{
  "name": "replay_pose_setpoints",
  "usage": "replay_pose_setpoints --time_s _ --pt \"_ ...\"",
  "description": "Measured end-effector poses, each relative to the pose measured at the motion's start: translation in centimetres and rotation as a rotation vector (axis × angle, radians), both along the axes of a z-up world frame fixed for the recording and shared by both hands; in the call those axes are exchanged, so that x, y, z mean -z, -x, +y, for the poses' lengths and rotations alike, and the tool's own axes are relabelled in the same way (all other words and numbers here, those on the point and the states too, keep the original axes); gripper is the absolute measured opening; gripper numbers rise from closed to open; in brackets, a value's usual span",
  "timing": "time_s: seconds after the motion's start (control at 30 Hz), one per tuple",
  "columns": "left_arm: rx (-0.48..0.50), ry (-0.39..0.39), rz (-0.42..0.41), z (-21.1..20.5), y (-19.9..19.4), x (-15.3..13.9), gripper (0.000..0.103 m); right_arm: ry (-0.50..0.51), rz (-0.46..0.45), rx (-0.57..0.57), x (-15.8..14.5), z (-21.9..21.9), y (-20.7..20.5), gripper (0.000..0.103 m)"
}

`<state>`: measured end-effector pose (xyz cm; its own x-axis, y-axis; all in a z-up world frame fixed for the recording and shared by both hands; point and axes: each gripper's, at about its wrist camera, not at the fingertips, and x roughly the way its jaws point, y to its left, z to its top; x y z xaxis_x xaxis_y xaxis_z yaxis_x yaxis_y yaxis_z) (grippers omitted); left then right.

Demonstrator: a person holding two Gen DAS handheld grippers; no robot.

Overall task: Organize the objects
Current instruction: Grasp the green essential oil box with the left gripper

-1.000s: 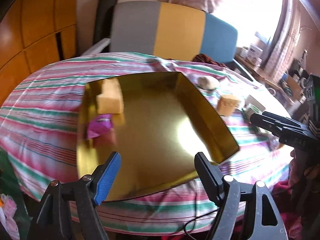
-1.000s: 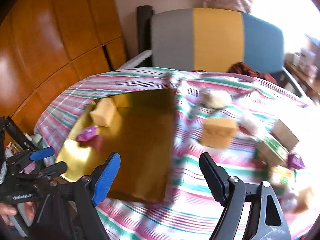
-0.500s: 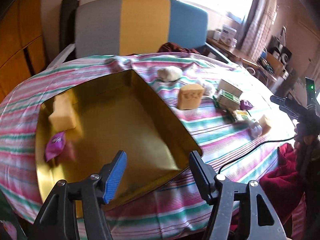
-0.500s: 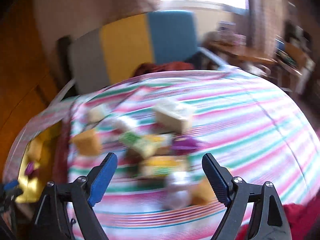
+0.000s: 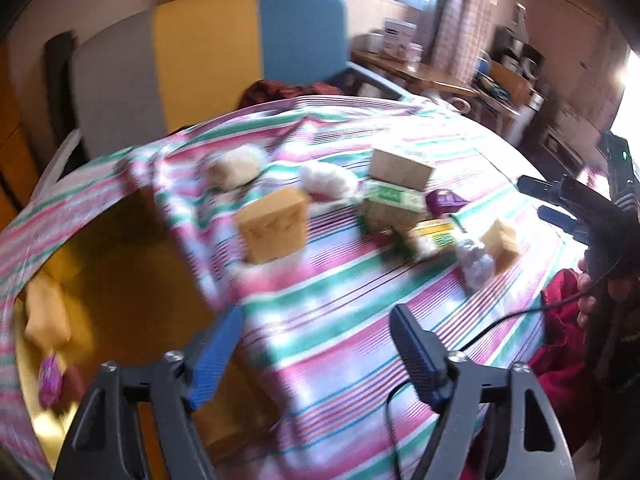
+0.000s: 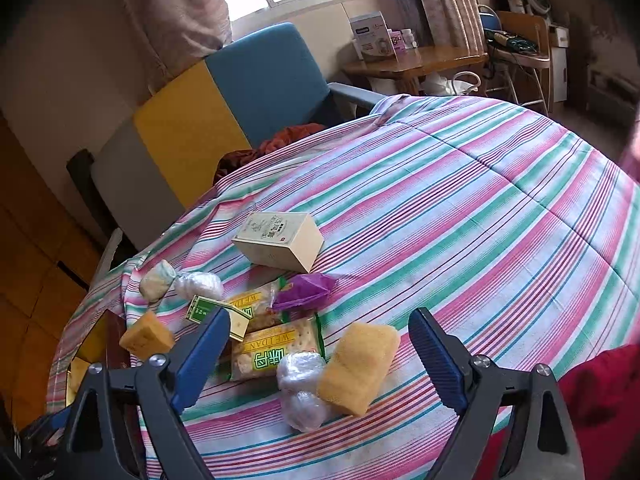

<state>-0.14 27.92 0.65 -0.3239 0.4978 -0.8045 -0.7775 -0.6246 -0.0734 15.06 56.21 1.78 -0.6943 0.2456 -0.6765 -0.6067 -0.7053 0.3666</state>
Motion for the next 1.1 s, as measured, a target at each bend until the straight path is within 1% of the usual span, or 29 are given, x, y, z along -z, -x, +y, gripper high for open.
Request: replay_pose_setpoints --time_s 0.1,0.17,0.3,0.37,0.43,0.53,0.67,0.77,0.8,0.83,0.9,0.93,1.0,1.1 --pt "0.067 0.018 0.034 3.4 0.0 0.1 0.084 0.008 0.007 0.001 0.0 -0.1 -0.1 0.092" --pt "0.1 0.028 0.028 5.4 0.3 0.6 0.084 0.021 0.016 0.007 0.0 0.1 -0.2 0.095" --pt "0.128 0.05 -0.004 9.4 1.5 1.8 0.085 0.061 0.04 0.025 0.1 0.6 -0.8 0.096" --pt "0.152 0.039 0.006 10.9 1.8 2.2 0.09 0.081 0.049 0.035 0.2 1.0 -0.9 0.097" --pt "0.174 0.048 0.022 12.4 2.2 3.0 0.103 0.1 0.056 0.037 0.4 1.2 -1.0 0.097" --pt "0.193 0.067 -0.014 14.2 3.0 4.0 0.103 0.129 0.058 0.035 0.7 1.6 -1.0 0.097" --pt "0.181 0.062 -0.038 15.8 4.0 4.7 0.103 0.148 0.064 0.044 0.9 2.0 -1.1 0.097" --pt "0.171 0.079 -0.039 16.9 4.9 5.4 0.103 0.167 0.068 0.054 1.1 2.4 -1.3 0.097" --pt "0.173 0.087 -0.043 17.3 5.1 5.8 0.101 0.176 0.067 0.057 1.2 2.5 -1.3 0.097" --pt "0.176 0.098 -0.052 17.5 5.3 6.2 0.093 0.181 0.065 0.06 1.3 2.6 -1.3 0.097" --pt "0.203 0.091 -0.105 17.9 5.5 7.0 0.075 0.185 0.06 0.064 1.4 2.7 -1.2 0.097" --pt "0.209 0.077 -0.112 17.8 5.4 7.0 0.075 0.185 0.058 0.065 1.4 2.7 -1.2 0.097" --pt "0.222 0.033 -0.1 17.1 4.8 6.3 0.074 0.183 0.052 0.07 1.5 2.8 -1.2 0.097" --pt "0.221 0.001 -0.044 15.1 3.3 4.9 0.074 0.183 0.05 0.083 1.6 2.9 -1.3 0.097"
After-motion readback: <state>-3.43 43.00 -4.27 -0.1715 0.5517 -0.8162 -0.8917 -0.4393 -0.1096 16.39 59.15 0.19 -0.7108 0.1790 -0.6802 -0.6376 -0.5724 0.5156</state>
